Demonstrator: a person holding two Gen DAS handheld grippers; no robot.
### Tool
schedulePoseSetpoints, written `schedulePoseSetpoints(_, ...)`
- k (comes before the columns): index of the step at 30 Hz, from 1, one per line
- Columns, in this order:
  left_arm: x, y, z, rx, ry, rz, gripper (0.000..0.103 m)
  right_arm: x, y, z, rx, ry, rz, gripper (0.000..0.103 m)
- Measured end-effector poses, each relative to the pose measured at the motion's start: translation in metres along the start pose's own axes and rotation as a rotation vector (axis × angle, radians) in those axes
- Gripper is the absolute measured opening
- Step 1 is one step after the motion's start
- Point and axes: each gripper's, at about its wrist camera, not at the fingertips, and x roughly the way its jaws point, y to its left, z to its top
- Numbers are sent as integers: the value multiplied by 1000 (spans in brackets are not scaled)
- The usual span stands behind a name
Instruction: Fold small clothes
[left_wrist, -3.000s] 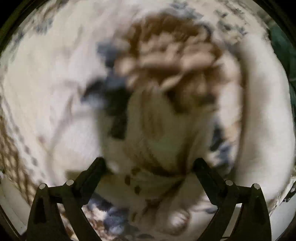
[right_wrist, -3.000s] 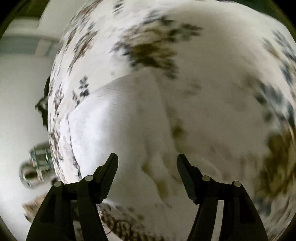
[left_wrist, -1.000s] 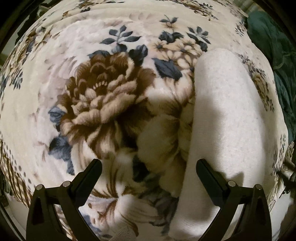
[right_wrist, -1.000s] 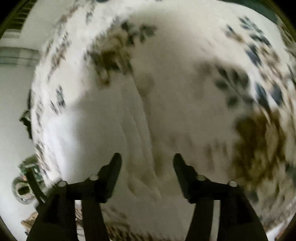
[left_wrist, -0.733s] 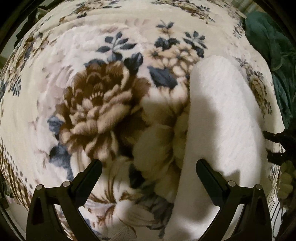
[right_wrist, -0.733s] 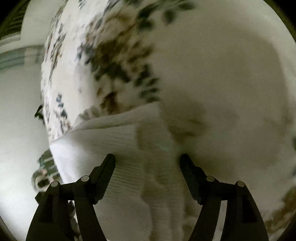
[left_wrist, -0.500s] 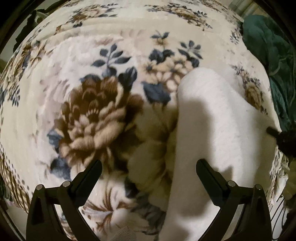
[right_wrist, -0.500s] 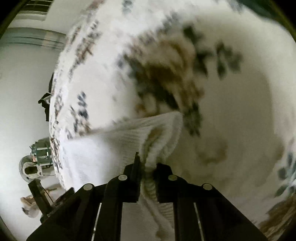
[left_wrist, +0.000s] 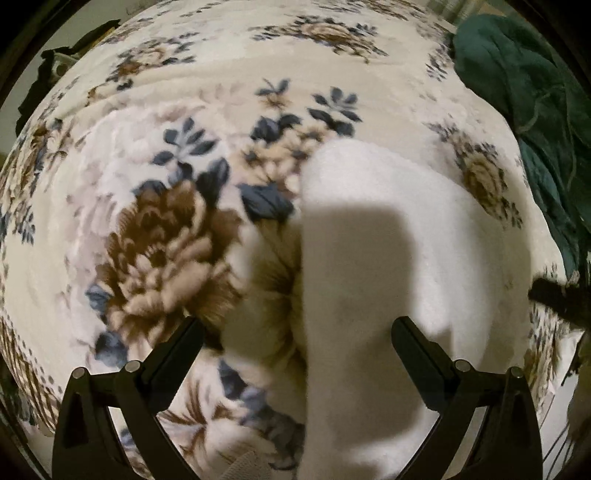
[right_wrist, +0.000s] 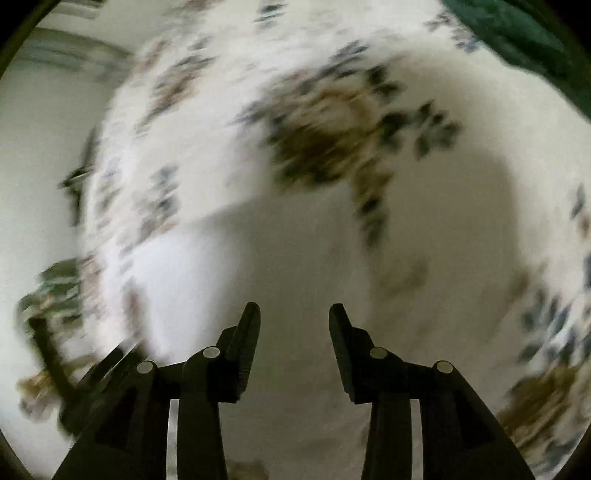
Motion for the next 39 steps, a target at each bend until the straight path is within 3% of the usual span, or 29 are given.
schedulePoseSetpoints(2, 13, -4, -9, 30, 32, 35, 103, 7, 0, -25, -27, 42, 19, 41)
schedulePoseSetpoints(5, 24, -1, -17, 31, 54, 57, 103, 48, -36, -63, 18, 224, -183, 41)
schedulePoseSetpoints(6, 24, 1, -18, 21, 64, 51, 103, 55, -50, -73, 69, 264, -173, 42)
schedulePoseSetpoints(8, 17, 6, -19, 6, 54, 46, 103, 40, -64, -82, 156, 240, -70, 44)
schedulePoseSetpoints(10, 11, 11, -20, 6, 44, 57, 103, 13, -67, -81, 176, 161, -61, 46)
schedulePoseSetpoints(13, 10, 19, -20, -27, 53, 37, 103, -20, -80, -77, 269, 51, 4, 70)
schedulePoseSetpoints(15, 12, 27, -17, -68, 62, -6, 103, -24, -90, -65, 293, 13, 65, 74)
schedulePoseSetpoints(17, 12, 43, -12, -133, 29, -111, 103, -8, -93, -48, 265, 21, 107, 83)
schedulePoseSetpoints(21, 24, 56, -3, -194, 1, -343, 103, 61, -108, -8, 187, 131, 274, 89)
schedulePoseSetpoints(23, 32, 53, 2, -193, 9, -456, 103, 81, -109, -2, 165, 166, 333, 103)
schedulePoseSetpoints(24, 39, 48, 3, -181, 24, -487, 103, 84, -106, 2, 148, 173, 389, 103)
schedulePoseSetpoints(29, 65, 27, 15, -133, 71, -538, 103, 97, -88, 8, 96, 226, 534, 103)
schedulePoseSetpoints(34, 74, 35, 19, -169, 102, -589, 103, 129, -48, 10, 2, 305, 554, 103)
schedulePoseSetpoints(37, 74, 38, 19, -183, 105, -632, 103, 127, -41, 10, -13, 323, 587, 103)
schedulePoseSetpoints(38, 72, 39, 21, -184, 94, -638, 90, 126, -39, 10, -14, 325, 602, 101)
schedulePoseSetpoints(39, 69, 40, 22, -187, 82, -633, 63, 125, -37, 9, -23, 319, 603, 96)
